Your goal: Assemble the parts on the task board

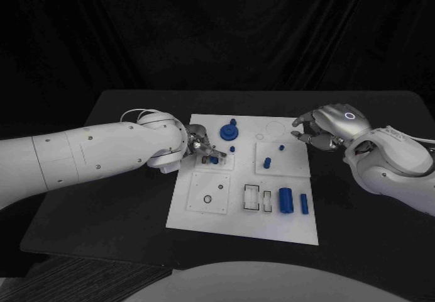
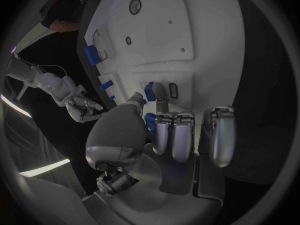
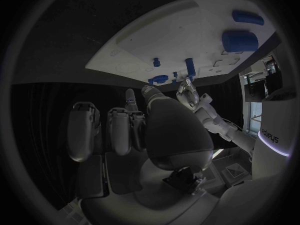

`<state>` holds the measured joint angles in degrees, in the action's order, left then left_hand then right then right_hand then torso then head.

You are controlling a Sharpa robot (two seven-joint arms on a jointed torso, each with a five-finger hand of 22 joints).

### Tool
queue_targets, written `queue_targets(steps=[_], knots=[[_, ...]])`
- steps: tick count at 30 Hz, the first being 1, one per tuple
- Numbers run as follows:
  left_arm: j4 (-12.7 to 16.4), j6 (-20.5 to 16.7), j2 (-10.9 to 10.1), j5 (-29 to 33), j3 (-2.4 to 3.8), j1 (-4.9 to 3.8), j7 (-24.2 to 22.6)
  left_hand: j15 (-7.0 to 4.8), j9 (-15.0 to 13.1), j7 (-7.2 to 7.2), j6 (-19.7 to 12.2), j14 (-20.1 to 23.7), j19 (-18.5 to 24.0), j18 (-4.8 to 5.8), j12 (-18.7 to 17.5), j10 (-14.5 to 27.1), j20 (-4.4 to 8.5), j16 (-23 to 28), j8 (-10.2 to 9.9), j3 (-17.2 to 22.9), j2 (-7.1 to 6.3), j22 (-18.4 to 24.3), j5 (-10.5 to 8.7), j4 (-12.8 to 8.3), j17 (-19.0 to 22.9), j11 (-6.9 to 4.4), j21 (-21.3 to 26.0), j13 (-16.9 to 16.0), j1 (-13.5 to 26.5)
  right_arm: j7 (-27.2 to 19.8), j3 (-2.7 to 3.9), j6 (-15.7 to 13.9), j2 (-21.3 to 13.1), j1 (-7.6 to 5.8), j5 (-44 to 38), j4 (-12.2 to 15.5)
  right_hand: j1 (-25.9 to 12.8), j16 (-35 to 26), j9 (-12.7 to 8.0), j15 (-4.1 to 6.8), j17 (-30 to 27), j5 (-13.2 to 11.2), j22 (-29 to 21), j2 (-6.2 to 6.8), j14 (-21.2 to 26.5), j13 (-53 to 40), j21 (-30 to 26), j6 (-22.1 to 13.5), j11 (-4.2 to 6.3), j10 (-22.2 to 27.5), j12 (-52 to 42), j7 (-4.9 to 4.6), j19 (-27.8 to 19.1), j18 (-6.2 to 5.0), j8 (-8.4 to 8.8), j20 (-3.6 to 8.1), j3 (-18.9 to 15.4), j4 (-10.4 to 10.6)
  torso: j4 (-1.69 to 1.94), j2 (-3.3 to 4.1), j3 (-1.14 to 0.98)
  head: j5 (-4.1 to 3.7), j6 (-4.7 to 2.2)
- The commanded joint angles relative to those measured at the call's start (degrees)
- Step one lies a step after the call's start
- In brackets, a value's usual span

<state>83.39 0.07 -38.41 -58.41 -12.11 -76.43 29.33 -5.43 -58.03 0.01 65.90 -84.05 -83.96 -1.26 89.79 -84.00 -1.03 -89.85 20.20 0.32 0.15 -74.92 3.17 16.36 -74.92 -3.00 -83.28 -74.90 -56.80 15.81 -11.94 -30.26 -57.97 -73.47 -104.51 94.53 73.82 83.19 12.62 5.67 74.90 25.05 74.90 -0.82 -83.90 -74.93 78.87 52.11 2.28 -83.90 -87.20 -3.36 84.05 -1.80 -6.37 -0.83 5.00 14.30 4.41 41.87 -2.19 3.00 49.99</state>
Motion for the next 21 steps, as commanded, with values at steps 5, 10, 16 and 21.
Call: queue_targets(steps=[5,10,16,21], knots=[[0.20,-1.15,-0.01,0.01,-0.05,0.21,-1.57,-0.45,-0.39,0.08,-1.04,-5.95,-1.29,-0.62,0.21,-6.00,0.30,-0.15,0.07,-0.56,0.35,-11.58,-0.21,-0.09,-15.08,-0.45,0.17,-15.10,-0.48,1.14,0.04,0.13,0.03,0.19,-0.18,-0.07,0.48,-0.29,-0.06,-0.13,3.03,0.24,11.74,0.08,-3.89,-11.67,-0.18,0.46,-0.21,-4.07,0.22,-0.11,1.86,-0.74,0.19,-0.04,0.25,0.04,0.01,0.00,0.07,-0.01,0.01],[0.42,-1.73,0.08,0.01,-0.05,0.21,-1.77,-0.36,0.11,0.36,-2.10,-5.95,-1.42,-0.57,0.21,-6.00,0.26,-0.15,-1.18,-1.08,0.72,-11.70,-0.20,-0.03,-15.08,-0.30,0.06,-15.10,-0.88,1.17,0.04,0.05,0.05,0.21,-0.18,-0.10,0.50,-0.30,-0.07,-0.13,3.01,0.25,11.75,0.08,-3.89,-11.67,-0.14,0.47,-0.21,-4.07,0.22,-0.11,1.88,-0.73,0.20,-0.04,0.29,0.02,0.02,-0.05,0.04,-0.01,0.01],[0.91,-2.25,0.03,0.01,-0.04,0.21,-1.93,0.46,7.30,1.70,-2.81,-5.95,-1.62,-0.52,0.21,-6.00,-0.42,-0.15,-8.24,-3.10,1.76,-11.97,-0.17,-0.01,-15.08,0.76,0.03,-15.10,-1.68,1.22,0.04,-0.08,-0.01,0.23,-0.18,-0.09,0.51,-0.30,-0.08,-0.13,3.02,0.26,11.74,0.09,-3.89,-11.69,-0.18,0.48,-0.21,-4.08,0.21,-0.11,1.87,-0.74,0.21,-0.04,0.32,0.00,0.04,0.00,0.05,-0.15,0.01],[1.33,-2.66,-0.31,0.01,-0.04,0.21,-1.94,0.79,11.74,2.11,-1.59,-5.95,-1.76,-0.50,0.21,-6.00,-0.79,-0.15,-11.29,-4.12,2.29,-12.14,-0.10,-0.07,-15.08,1.13,-0.02,-15.10,-2.31,1.28,0.04,-0.15,-0.06,0.23,-0.18,-0.11,0.51,-0.30,-0.08,-0.13,3.02,0.26,11.74,0.09,-3.89,-11.69,-0.18,0.48,-0.21,-4.08,0.21,-0.11,1.87,-0.74,0.21,-0.04,0.32,0.00,-0.02,-0.05,0.01,-0.22,0.01]])
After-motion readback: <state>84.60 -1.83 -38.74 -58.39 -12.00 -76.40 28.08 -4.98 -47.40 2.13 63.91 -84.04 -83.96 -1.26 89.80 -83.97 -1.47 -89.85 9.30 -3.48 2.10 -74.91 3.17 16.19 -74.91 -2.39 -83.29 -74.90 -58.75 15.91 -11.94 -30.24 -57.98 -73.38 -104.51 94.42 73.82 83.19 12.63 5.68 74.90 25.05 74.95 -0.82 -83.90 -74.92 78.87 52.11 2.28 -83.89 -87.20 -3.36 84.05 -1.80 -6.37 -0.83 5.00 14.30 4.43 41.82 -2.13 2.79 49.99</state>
